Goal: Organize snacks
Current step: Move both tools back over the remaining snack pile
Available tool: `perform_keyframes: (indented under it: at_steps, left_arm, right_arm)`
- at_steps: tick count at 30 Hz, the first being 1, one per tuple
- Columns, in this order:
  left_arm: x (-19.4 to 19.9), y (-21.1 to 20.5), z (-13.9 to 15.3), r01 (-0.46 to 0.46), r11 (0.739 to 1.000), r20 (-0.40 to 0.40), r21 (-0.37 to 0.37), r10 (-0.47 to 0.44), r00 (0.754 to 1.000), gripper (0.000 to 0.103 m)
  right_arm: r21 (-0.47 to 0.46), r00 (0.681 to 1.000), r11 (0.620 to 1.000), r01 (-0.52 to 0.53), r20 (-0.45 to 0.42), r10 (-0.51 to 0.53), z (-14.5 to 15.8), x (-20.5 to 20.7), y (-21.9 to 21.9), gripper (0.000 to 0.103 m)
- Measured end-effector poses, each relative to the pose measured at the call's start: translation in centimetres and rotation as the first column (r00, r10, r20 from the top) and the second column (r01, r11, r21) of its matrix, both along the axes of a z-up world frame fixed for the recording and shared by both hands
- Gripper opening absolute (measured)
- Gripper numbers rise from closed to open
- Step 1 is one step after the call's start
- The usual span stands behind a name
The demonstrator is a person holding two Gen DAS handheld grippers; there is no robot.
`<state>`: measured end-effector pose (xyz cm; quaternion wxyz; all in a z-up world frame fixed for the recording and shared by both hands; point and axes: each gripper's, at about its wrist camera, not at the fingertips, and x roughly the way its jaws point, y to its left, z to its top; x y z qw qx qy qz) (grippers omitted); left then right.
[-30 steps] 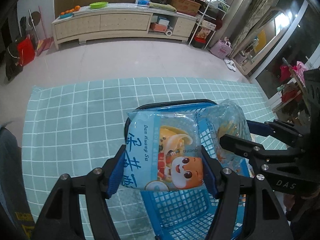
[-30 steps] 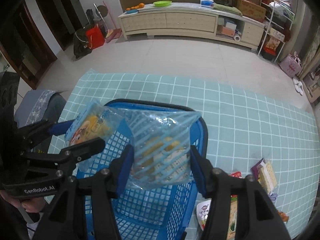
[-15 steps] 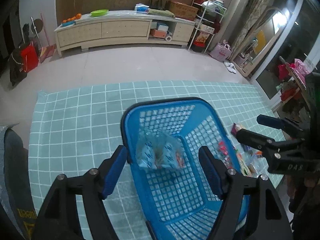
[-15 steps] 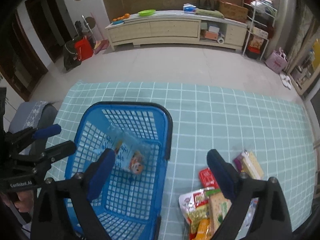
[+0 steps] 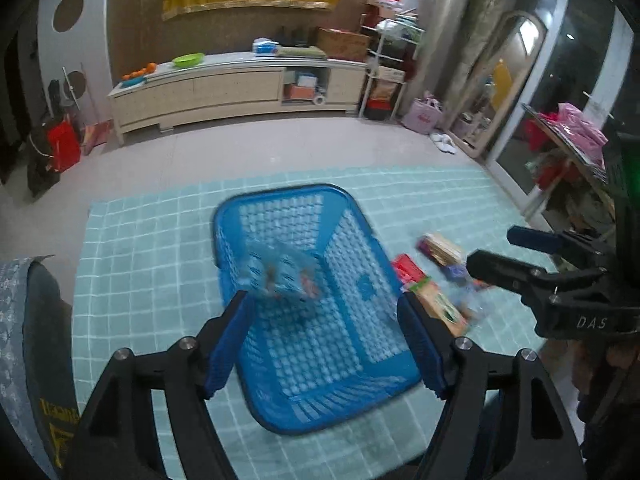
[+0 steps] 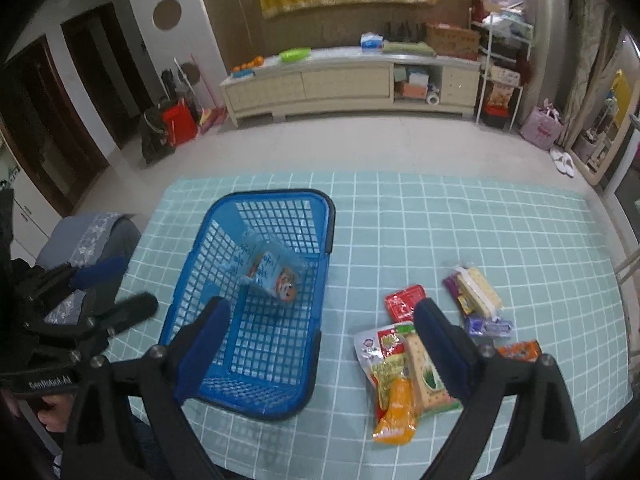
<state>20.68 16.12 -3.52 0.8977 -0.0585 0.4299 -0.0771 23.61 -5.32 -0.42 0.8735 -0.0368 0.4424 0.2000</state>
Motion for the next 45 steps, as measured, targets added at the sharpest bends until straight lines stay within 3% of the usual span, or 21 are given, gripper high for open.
perform_keyframes:
  at_steps: [11,22,26,32,40,45]
  left_arm:
    - [-5.0,-4.4,0.4,0.004,1.0,0.07,0.029,-0.007,0.998,0.072]
    - [-8.5,-9.8,-2.8,0.02,0.996,0.061,0.089,-0.025,0.998,0.072]
    - [-9.2,-11.9,-4.2,0.051,0.992,0.057,0.116,-0.058,0.997,0.072]
    - [-9.3,-14.7,-6.1,0.07,0.985,0.069,0.155,-0.082,0.994,0.072]
    - [-7.9,-18.7,-9.6,0.128,0.975,0.007,0.183,-0.131,0.991,0.072]
    - [-5.9,-20.2,-11.5,0.144,0.976,-0.051,0.161,-0.137,0.989,0.072]
  right_arm:
    - [0.016,1.0,1.0,0.017,0.014,-0.017,-0.2,-4.6,-3.7,0.095]
    - [0.087,0.996,0.992,0.089,-0.011,-0.089,-3.1,-8.0,-9.4,0.095]
    - [0.06,0.994,0.992,0.108,-0.003,-0.108,-4.5,-9.0,-10.6,0.095]
    - [0.037,0.992,0.993,0.116,0.055,-0.118,-6.3,-10.2,-12.8,0.095]
    - [-0.023,0.983,0.983,0.183,0.029,-0.183,-9.8,-9.2,-16.5,0.095]
    - [-0.052,0.975,0.974,0.221,0.003,-0.221,-11.3,-8.2,-18.1,0.095]
